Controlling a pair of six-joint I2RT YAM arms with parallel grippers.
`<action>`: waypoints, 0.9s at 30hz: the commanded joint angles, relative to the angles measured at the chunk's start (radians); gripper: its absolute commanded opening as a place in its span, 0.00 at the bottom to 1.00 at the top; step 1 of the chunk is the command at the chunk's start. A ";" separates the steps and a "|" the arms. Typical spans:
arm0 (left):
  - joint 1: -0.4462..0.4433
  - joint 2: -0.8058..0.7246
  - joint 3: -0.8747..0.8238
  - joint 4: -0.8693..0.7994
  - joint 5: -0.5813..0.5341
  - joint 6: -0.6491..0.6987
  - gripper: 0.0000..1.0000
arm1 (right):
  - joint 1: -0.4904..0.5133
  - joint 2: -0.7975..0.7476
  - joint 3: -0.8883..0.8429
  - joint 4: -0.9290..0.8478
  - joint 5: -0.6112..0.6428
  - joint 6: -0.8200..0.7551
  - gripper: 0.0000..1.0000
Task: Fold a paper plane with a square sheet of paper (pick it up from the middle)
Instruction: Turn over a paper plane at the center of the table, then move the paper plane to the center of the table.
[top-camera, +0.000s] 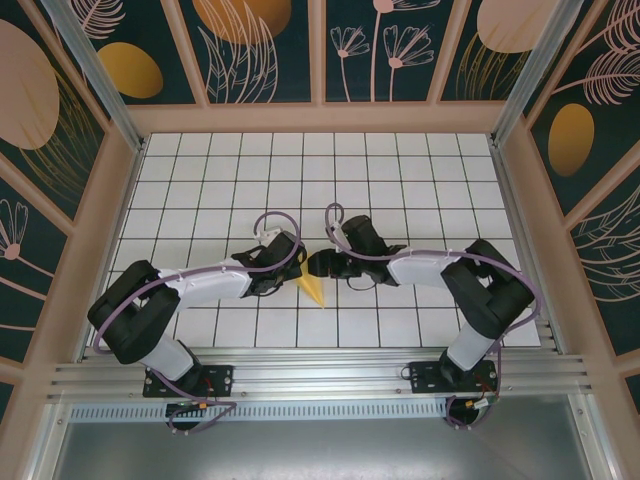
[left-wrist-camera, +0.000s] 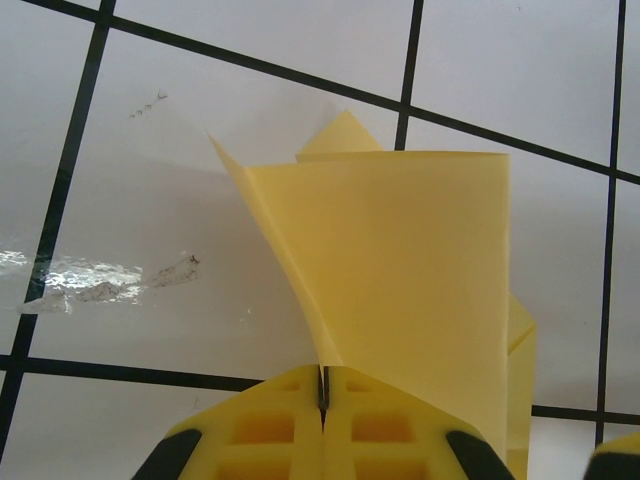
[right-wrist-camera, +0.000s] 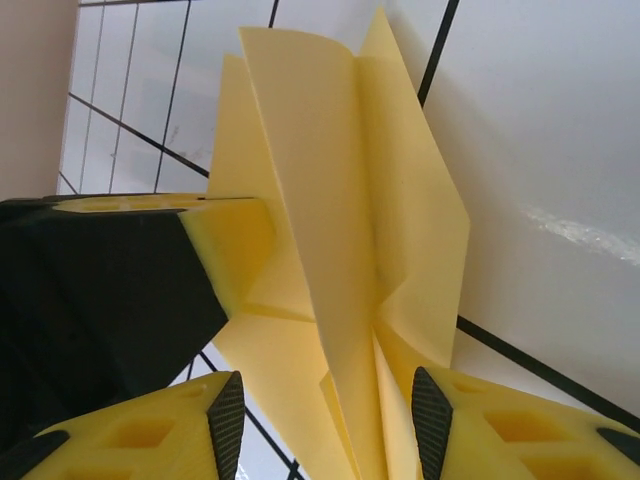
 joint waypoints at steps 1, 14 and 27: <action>0.007 -0.017 -0.006 0.011 0.001 0.002 0.03 | 0.015 0.021 0.027 -0.029 -0.014 -0.025 0.50; 0.008 -0.015 0.006 0.002 0.004 0.009 0.04 | 0.010 -0.036 -0.007 -0.058 0.068 -0.022 0.52; 0.007 -0.001 0.009 0.013 0.018 0.010 0.04 | 0.061 0.015 0.013 -0.038 0.016 -0.014 0.48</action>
